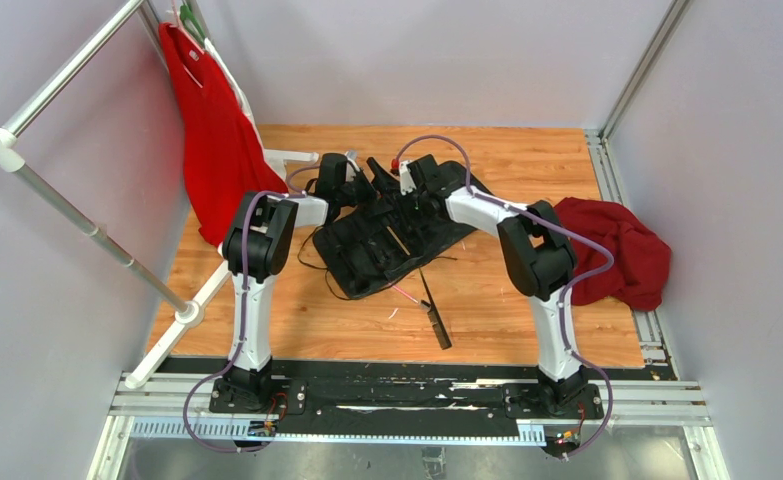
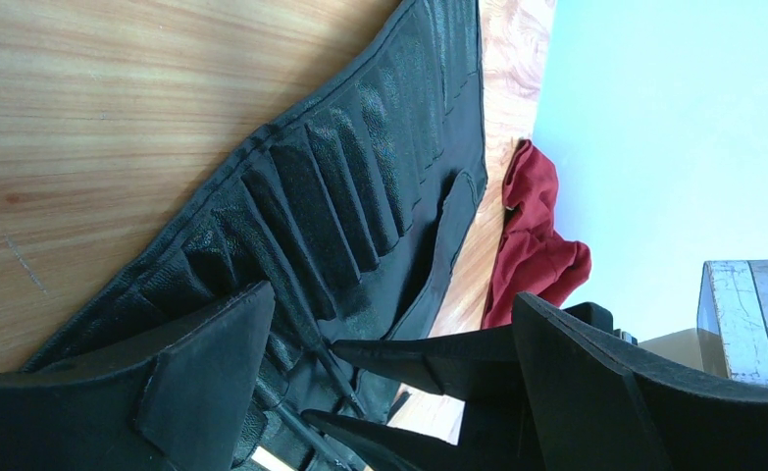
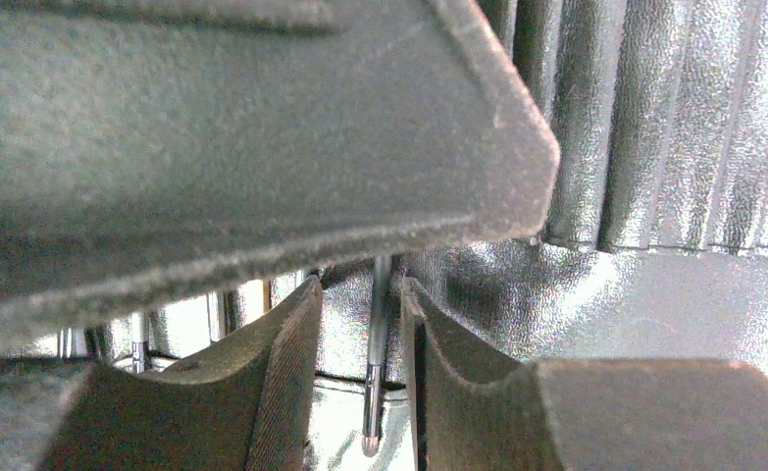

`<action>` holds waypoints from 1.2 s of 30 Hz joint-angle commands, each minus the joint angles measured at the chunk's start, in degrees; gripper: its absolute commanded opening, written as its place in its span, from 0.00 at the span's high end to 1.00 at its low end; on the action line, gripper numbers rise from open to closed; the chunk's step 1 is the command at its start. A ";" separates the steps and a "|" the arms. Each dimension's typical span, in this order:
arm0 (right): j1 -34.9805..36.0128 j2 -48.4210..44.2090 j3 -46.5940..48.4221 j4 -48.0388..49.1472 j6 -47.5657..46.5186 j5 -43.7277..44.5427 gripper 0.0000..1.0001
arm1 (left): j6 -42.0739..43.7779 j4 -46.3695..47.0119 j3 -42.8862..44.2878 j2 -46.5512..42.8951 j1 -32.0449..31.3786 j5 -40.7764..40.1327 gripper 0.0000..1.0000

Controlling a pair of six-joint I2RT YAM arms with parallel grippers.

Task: Organize the makeup
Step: Place the makeup brush in the cosmetics bag, then pick up the makeup brush from the center of the board.

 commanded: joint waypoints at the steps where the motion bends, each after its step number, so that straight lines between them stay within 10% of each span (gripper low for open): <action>1: -1.70 -2.00 -3.70 0.57 0.92 2.42 0.63 | 1.16 -4.31 -1.46 1.27 0.23 -0.02 0.02; 20: -3.83 -21.72 -14.13 -1.36 1.55 1.71 0.62 | 1.10 -4.36 -1.82 0.85 0.23 -0.27 0.02; 36: 11.67 -37.80 -31.08 -7.40 2.76 4.58 0.62 | 1.02 -4.32 -1.85 0.75 0.23 -0.44 0.02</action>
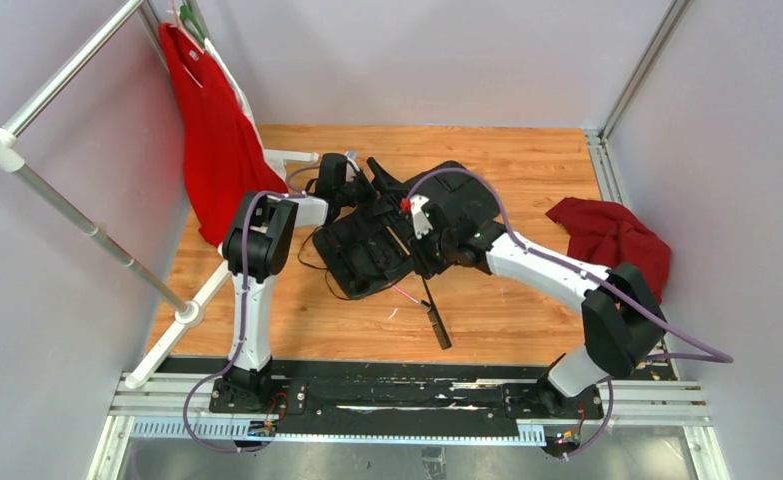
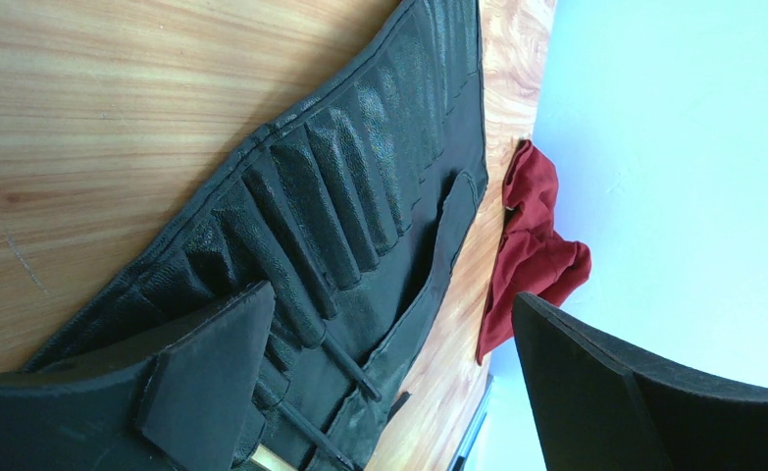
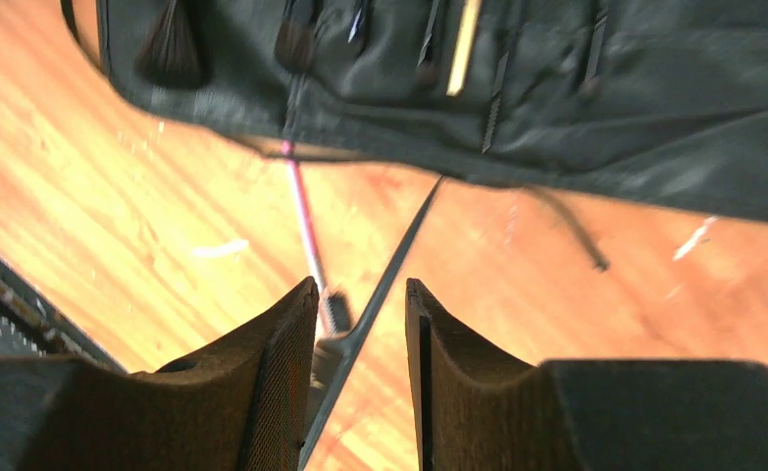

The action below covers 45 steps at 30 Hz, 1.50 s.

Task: Organize the makeup
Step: Pick up the makeup brush from the center of the board.

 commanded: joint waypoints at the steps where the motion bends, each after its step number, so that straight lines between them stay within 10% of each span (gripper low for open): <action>1: 3.90 -3.14 -4.53 -1.81 2.04 1.19 0.62 | 1.10 -4.38 -1.79 0.79 0.23 -0.42 0.02; 45: 8.77 6.92 -11.61 13.02 -4.07 -3.94 0.66 | 1.28 -4.33 -2.13 0.22 0.32 -0.18 0.02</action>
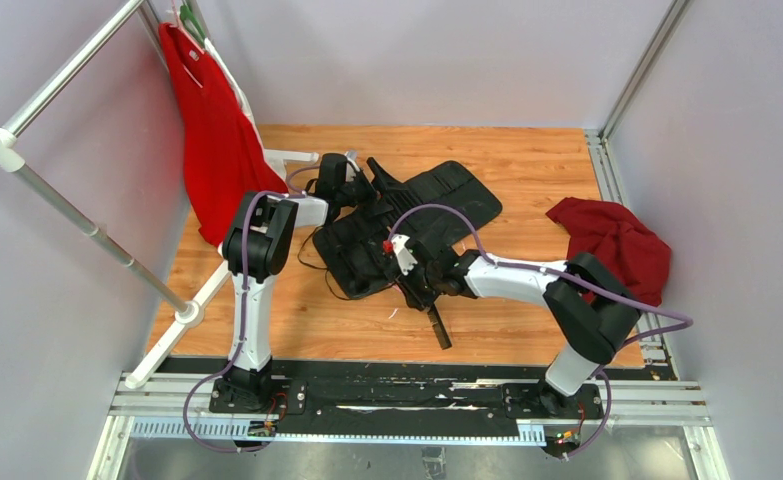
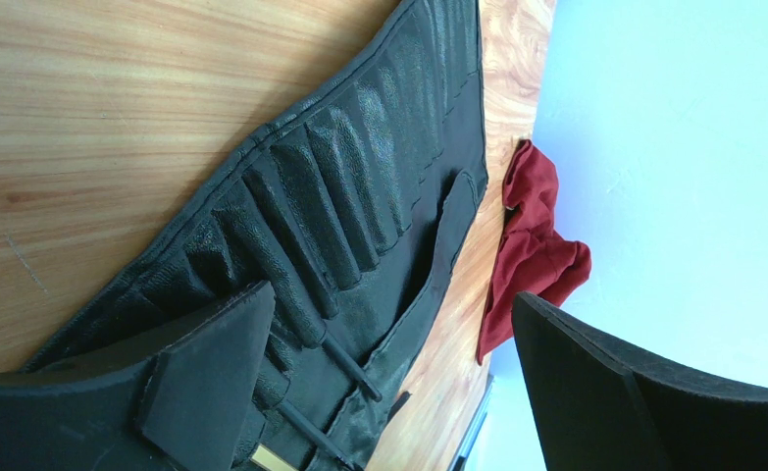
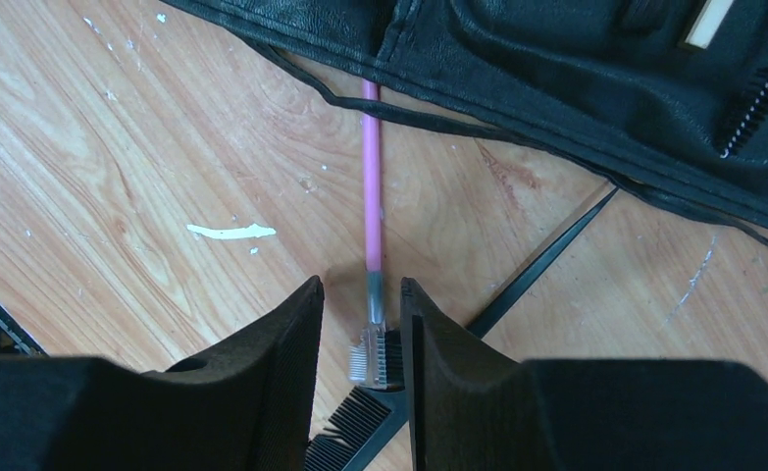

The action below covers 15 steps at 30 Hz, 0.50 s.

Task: Organize the makeup
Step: Pick up the makeup brush from the center of the board.

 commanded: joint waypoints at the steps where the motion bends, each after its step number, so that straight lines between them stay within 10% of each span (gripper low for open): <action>1: 0.73 1.20 0.26 1.53 -0.78 -0.77 0.67 | 1.25 -4.47 -2.06 0.22 0.29 -0.14 0.02; 15: 0.77 1.69 -2.07 2.11 0.24 -0.51 0.93 | 1.36 -4.45 -2.36 -0.18 0.38 -0.31 0.02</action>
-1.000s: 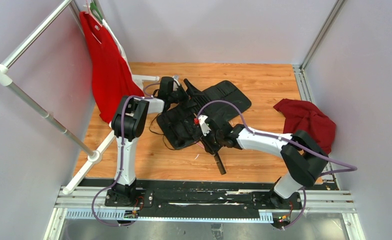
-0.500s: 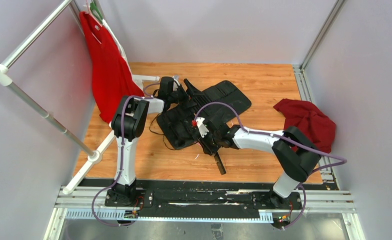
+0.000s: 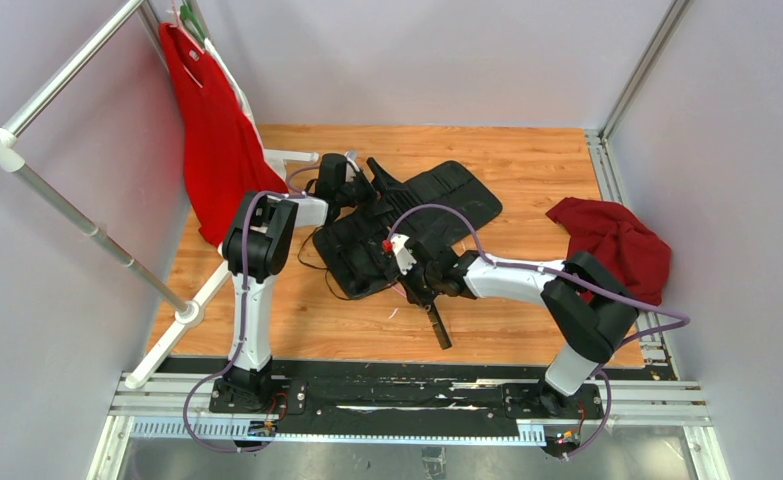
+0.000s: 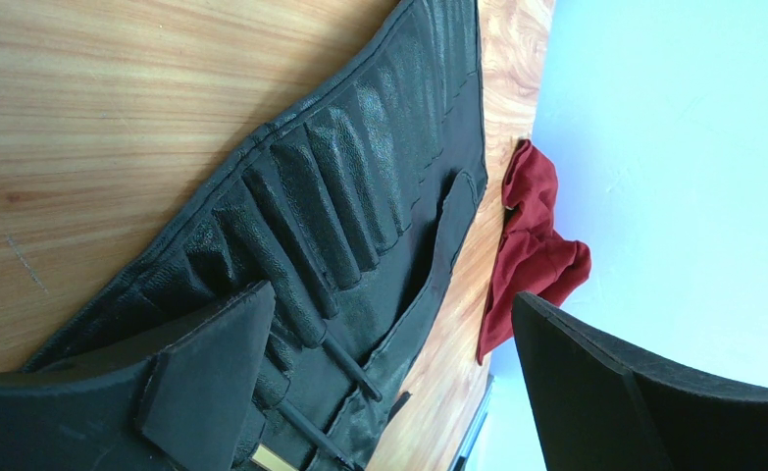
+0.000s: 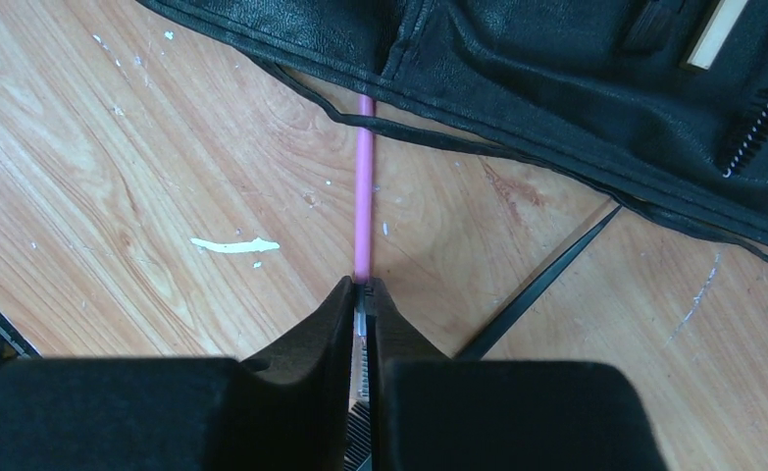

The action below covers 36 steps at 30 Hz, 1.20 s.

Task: Organize the makeup
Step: Pick up the makeup brush from the center of the board, then place the makeup brush in the cosmetics bag.

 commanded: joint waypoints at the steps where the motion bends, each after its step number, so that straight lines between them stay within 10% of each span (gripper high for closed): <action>1: 0.75 0.85 -1.99 0.25 0.25 -0.21 0.96 | 1.33 -4.89 -2.09 -0.20 0.36 -0.44 0.02; 22: 2.51 -21.55 -4.20 -15.54 3.15 8.33 0.99 | 1.57 -4.86 -2.54 -0.28 0.45 -0.58 0.02; 36: 2.47 -20.23 1.86 -20.61 1.62 12.77 0.99 | 1.44 -5.06 -1.67 -0.26 0.63 -0.31 0.02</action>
